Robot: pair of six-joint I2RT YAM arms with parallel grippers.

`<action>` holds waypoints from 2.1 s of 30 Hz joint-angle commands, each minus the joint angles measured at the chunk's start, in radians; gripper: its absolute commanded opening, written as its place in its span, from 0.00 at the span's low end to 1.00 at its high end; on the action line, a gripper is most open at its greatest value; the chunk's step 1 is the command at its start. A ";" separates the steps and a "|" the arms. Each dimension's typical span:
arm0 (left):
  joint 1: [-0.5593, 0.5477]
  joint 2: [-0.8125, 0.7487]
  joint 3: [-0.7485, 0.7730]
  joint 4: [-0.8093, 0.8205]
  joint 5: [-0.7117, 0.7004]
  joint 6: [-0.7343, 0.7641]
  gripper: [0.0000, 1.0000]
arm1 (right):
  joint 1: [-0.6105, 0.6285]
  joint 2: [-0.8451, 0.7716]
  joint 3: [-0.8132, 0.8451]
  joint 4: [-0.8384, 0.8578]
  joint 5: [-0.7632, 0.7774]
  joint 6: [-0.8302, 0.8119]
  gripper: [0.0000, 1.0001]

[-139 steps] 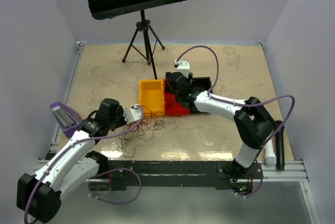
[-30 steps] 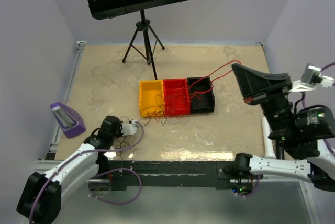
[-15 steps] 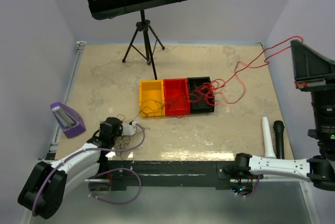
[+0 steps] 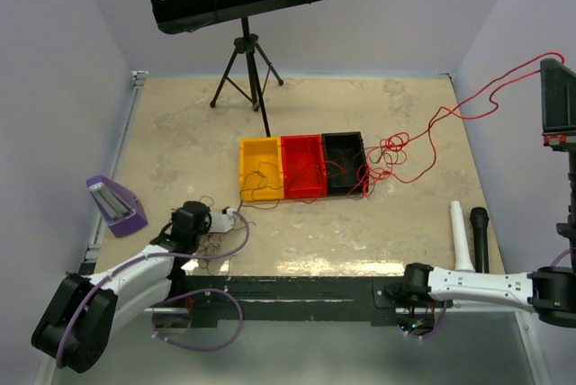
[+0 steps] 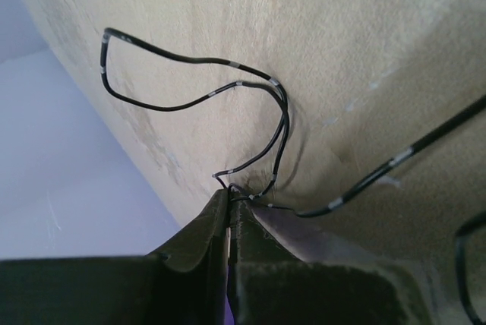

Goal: Untangle the cables

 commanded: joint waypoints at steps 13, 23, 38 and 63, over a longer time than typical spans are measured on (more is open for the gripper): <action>0.006 -0.185 0.679 -0.765 0.565 -0.413 1.00 | 0.003 0.140 -0.072 -0.060 -0.298 0.195 0.00; 0.006 0.022 0.986 -0.748 1.035 -0.643 1.00 | 0.003 0.193 -0.095 -0.020 -0.479 0.278 0.00; -0.044 0.128 0.933 -0.771 1.461 -0.507 1.00 | 0.003 0.215 -0.035 -0.033 -0.485 0.264 0.00; -0.143 0.217 0.902 -0.702 1.130 -0.470 0.00 | 0.003 0.203 0.014 -0.094 -0.380 0.218 0.00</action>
